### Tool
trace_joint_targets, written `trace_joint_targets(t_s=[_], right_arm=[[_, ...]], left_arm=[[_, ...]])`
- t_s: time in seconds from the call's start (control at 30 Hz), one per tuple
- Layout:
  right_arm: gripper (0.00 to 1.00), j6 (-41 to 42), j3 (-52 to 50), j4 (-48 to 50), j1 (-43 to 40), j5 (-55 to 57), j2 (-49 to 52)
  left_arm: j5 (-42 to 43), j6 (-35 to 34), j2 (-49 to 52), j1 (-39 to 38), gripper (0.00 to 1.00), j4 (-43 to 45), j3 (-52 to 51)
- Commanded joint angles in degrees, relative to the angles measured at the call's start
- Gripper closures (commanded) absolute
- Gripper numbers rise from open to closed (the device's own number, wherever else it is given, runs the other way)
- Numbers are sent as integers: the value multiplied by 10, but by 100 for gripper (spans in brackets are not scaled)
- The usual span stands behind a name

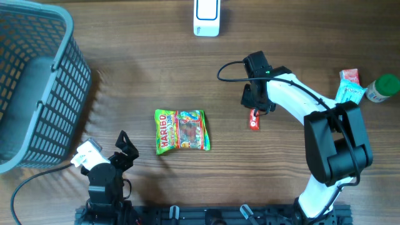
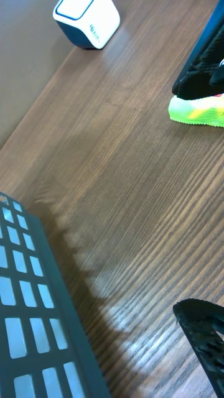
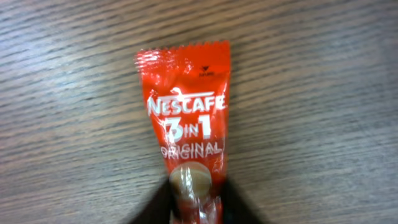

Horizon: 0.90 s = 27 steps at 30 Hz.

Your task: Scan the item barcode

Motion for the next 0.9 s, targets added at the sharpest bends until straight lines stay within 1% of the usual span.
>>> trace_joint_targets(t_s=[0.0, 0.13, 0.2, 0.23, 0.3, 0.33, 0.37, 0.4, 0.43, 0.47, 0.5, 0.6, 0.63, 0.73, 0.8, 0.83, 0.87], right_arm=[[95, -9, -49, -14, 0, -62, 85], [96, -25, -30, -22, 0, -136, 85], [95, -67, -5, -32, 0, -221, 85], [95, -106, 7, -31, 0, -291, 84], [95, -189, 36, -32, 0, -475, 84], [95, -216, 49, -32, 0, -567, 84], [96, -219, 59, -31, 0, -645, 84], [96, -210, 66, -31, 0, -695, 84], [96, -182, 73, -30, 0, -749, 84], [96, -132, 76, -25, 0, -796, 84], [96, -99, 76, -21, 0, -828, 84], [96, -81, 76, 4, 0, -914, 84], [96, -81, 76, 33, 0, -971, 84], [96, -20, 76, 74, 0, -977, 84], [96, 37, 76, 122, 0, -977, 84], [96, 53, 76, 139, 0, -977, 84], [96, 89, 76, 162, 0, -977, 84]], left_arm=[[0, -3, -5, 2, 0, -2, 0], [0, -3, -5, 2, 0, -2, 0], [0, -3, -5, 2, 0, -2, 0], [0, -3, -5, 2, 0, -2, 0], [0, -3, -5, 2, 0, -2, 0], [0, -3, -5, 2, 0, -2, 0], [0, -3, -5, 2, 0, -2, 0], [0, -3, -5, 2, 0, -2, 0], [0, -3, -5, 2, 0, -2, 0], [0, -3, -5, 2, 0, -2, 0], [0, -3, -5, 2, 0, -2, 0], [0, -3, -5, 2, 0, -2, 0], [0, -3, -5, 2, 0, -2, 0], [0, -3, -5, 2, 0, -2, 0], [1, -3, -5, 2, 0, -2, 0], [0, -3, -5, 2, 0, -2, 0], [0, -3, -5, 2, 0, -2, 0]])
